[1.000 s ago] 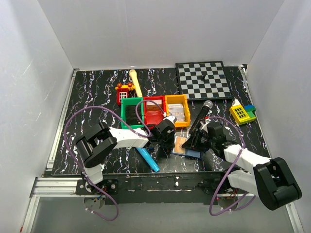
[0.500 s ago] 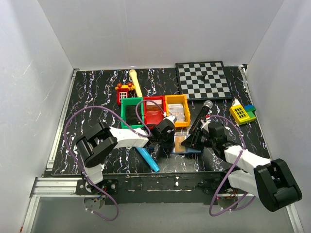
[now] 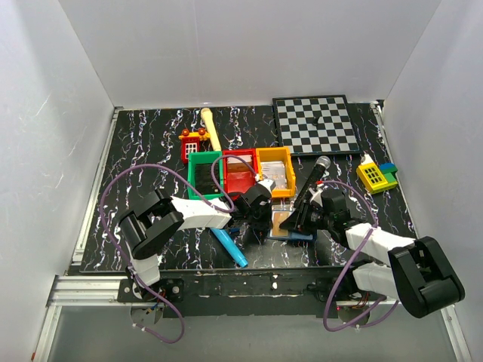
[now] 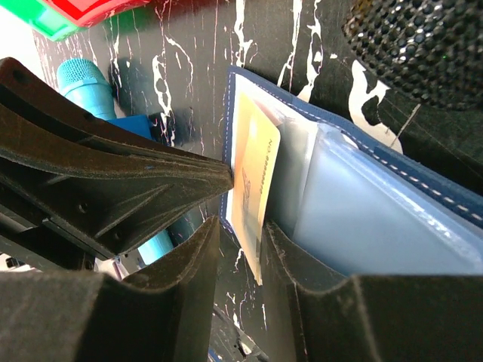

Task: Take the credit cards out of the card holder
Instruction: Remove the credit card from the card holder.

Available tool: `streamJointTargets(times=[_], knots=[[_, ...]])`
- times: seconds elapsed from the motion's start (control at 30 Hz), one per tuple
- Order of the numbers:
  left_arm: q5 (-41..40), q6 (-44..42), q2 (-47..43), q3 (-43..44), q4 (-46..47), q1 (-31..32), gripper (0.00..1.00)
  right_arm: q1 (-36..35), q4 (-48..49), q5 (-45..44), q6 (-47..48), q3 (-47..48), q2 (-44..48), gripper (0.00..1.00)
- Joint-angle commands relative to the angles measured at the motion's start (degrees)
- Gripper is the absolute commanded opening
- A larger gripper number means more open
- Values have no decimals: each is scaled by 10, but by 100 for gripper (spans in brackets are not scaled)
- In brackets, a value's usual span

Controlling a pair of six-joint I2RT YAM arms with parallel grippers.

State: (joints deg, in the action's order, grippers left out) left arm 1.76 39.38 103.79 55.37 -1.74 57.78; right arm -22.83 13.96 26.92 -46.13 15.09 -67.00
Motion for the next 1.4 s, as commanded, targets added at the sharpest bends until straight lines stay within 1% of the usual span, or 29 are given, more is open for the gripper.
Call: streamJointTargets(times=[0.0, 0.13, 0.33, 0.6, 0.8, 1.07, 1.37], knots=[[18, -10, 34, -11, -18, 5, 0, -2, 34, 37, 0, 12, -8, 36], [16, -10, 31, -14, -19, 5, 0, -2, 34, 37, -1, 12, -9, 36], [1, -2, 26, -18, -27, 4, 0, -2, -28, 15, 18, 25, 32, 35], [2, 3, 34, -19, -31, 1, 0, 2, -53, 9, 24, 26, 63, 35], [6, 0, 33, -19, -27, 1, 0, 3, -49, 10, 17, 20, 77, 35], [57, -21, 39, -11, 1, 3, 0, 3, -16, 30, -15, 24, 76, 36], [77, -25, 44, -11, 14, 7, 0, 3, 1, 41, -19, 33, 42, 37]])
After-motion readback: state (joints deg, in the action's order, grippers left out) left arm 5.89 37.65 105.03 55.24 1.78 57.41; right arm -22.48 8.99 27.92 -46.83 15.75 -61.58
